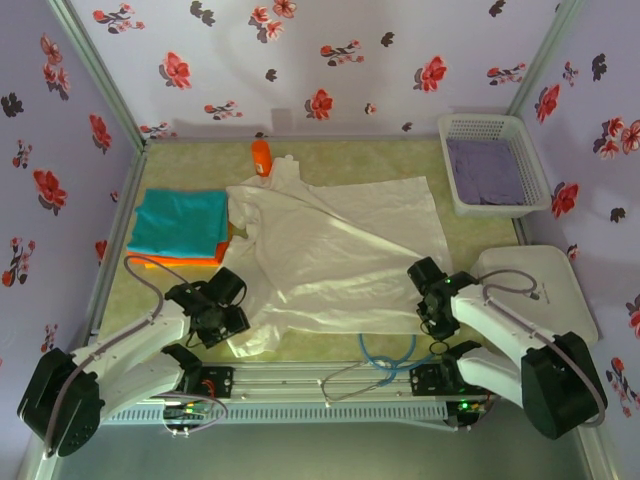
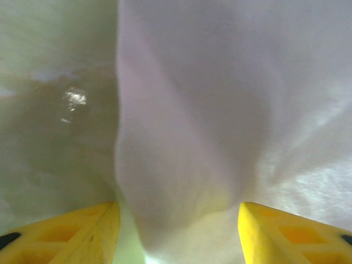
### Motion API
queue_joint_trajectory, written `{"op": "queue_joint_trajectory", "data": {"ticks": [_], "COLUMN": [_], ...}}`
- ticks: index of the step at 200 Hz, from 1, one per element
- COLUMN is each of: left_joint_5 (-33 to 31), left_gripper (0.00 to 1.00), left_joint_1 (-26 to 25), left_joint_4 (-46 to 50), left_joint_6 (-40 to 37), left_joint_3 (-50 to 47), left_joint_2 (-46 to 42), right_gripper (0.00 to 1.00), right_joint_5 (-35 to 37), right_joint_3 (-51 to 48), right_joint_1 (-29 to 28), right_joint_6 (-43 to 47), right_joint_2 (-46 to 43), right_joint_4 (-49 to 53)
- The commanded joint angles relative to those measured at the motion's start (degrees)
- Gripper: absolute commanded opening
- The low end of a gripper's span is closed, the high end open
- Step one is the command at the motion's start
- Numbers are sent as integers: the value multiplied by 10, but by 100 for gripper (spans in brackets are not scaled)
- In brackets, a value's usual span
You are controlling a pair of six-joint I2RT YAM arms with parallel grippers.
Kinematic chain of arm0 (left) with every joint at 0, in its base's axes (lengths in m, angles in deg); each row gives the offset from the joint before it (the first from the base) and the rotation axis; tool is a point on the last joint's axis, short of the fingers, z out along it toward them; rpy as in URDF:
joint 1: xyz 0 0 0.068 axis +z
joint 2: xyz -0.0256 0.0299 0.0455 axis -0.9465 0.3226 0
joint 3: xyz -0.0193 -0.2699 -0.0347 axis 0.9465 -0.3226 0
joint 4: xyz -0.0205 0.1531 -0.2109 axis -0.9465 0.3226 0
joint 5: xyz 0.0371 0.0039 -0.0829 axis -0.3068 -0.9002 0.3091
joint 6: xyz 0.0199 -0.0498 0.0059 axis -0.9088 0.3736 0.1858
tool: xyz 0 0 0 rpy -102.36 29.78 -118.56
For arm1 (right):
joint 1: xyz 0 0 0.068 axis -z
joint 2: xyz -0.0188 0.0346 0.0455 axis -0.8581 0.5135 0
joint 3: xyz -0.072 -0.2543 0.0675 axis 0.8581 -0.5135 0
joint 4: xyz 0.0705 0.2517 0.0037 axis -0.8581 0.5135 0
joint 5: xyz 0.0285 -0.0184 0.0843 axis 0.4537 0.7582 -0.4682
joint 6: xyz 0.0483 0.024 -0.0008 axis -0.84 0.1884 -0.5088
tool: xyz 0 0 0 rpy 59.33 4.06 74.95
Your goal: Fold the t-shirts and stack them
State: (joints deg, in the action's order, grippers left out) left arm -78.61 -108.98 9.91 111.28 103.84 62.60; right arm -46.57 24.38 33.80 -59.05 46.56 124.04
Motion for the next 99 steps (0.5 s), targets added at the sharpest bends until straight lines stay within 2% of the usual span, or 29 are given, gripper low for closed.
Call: {"op": "queue_joint_trajectory", "data": {"ticks": [1,12,36,52,64,99], "left_joint_5": [0,1,2,2,2,-4], "left_gripper": [59,59,55,50,43,8], "left_joint_1": [5,4,4,4,5,6], "left_joint_4": [21,3,-43,-62,-76,-73], "left_joint_6": [-9,-9,-5,-1,2,1], "left_joint_3": [-2,-8,-13,-13,-12,10], "left_joint_2": [8,18,29,24,21,23], "right_gripper": [15,8,0,0,0,0], "right_joint_5": [38,36,26,21,23,27], "right_joint_3": [-22,-22,-25,-24,-21,6], "right_joint_1": [-3,-4,-4,-4,-4,-4], "right_joint_6": [9,12,19,36,42,92], "right_joint_2": [15,20,33,39,40,39], "right_joint_4": [-98,-105,-126,-141,-140,-125]}}
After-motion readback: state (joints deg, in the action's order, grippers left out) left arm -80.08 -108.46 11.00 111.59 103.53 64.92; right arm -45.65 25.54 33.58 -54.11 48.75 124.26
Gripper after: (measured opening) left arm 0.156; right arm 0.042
